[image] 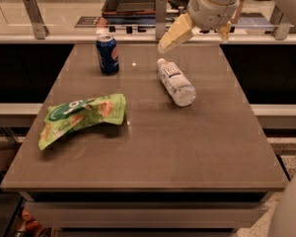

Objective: Place blue plastic bottle upright

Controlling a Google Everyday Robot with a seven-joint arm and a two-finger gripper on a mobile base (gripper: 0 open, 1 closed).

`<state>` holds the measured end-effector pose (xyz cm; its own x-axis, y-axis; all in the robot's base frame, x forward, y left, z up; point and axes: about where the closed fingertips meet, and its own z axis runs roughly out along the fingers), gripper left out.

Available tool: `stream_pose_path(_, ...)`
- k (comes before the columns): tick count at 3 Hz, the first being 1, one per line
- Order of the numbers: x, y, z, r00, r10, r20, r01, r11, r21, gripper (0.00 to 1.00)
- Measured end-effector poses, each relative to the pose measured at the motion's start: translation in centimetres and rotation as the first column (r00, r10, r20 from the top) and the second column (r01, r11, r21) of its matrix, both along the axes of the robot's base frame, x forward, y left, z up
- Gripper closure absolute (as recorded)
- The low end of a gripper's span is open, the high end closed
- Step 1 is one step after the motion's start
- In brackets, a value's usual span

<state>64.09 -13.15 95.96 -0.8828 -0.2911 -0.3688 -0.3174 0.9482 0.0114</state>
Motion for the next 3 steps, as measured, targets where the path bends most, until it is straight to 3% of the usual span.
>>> stream_pose_path(2,1.7,3.8,-3.9,0.9919,0.12,-0.043,-0.12,0.993,0.004,0.0)
stream_pose_path(3,1.6,5.6,-5.9,0.9786,0.187,-0.086,-0.187,0.982,0.011,0.0)
